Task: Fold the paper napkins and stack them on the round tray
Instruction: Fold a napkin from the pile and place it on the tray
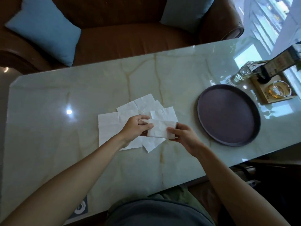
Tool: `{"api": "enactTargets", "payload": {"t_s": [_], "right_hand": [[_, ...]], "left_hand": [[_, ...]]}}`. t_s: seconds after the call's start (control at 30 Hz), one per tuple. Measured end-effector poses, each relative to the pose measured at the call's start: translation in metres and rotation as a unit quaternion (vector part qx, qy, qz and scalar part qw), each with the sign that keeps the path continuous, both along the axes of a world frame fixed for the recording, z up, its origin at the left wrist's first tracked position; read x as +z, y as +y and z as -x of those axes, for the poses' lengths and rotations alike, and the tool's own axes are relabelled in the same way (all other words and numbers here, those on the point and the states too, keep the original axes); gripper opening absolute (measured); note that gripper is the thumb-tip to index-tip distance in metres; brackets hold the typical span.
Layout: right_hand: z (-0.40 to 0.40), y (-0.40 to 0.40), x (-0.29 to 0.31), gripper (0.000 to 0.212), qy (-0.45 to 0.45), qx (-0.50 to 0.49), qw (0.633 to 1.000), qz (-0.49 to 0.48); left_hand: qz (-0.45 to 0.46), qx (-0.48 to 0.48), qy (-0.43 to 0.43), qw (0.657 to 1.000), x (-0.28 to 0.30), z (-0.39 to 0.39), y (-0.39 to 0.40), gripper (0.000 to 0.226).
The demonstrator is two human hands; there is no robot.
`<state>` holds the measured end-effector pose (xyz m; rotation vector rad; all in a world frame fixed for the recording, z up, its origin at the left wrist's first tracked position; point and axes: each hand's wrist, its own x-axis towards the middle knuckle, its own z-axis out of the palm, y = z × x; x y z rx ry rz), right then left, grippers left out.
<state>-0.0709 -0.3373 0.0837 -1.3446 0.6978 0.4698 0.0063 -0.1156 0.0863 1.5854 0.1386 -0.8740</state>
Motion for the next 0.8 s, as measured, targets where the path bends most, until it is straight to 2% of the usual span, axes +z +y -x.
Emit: {"api": "enactTargets", "payload": {"t_s": [0.13, 0.2, 0.4, 0.5, 0.57, 0.67, 0.8], "right_hand": [[0.001, -0.057, -0.008, 0.018, 0.002, -0.050, 0.998, 0.039], [0.004, -0.090, -0.015, 0.020, 0.012, -0.086, 0.995, 0.055], [0.017, -0.186, -0.041, 0.013, 0.053, -0.158, 0.983, 0.081], [0.021, -0.229, -0.056, 0.025, 0.069, -0.175, 0.974, 0.124], [0.022, -0.253, -0.066, 0.025, 0.079, -0.179, 0.969, 0.150], [0.021, -0.282, -0.077, 0.011, 0.089, -0.194, 0.958, 0.192], [0.019, -0.310, -0.092, 0.009, 0.114, -0.201, 0.946, 0.227]], "left_hand": [[-0.026, 0.034, 0.042, 0.998, -0.013, -0.005, -0.067, 0.016], [-0.042, 0.024, 0.039, 0.998, -0.015, -0.007, -0.106, 0.009], [-0.115, -0.049, -0.035, 0.992, -0.039, -0.018, -0.227, 0.007], [-0.150, -0.084, -0.088, 0.981, -0.051, -0.022, -0.282, 0.005], [-0.174, -0.106, -0.112, 0.973, -0.065, -0.025, -0.314, 0.005], [-0.189, -0.136, -0.116, 0.966, -0.088, -0.029, -0.354, 0.006], [-0.213, -0.149, -0.115, 0.959, -0.099, -0.029, -0.391, 0.016]]}}
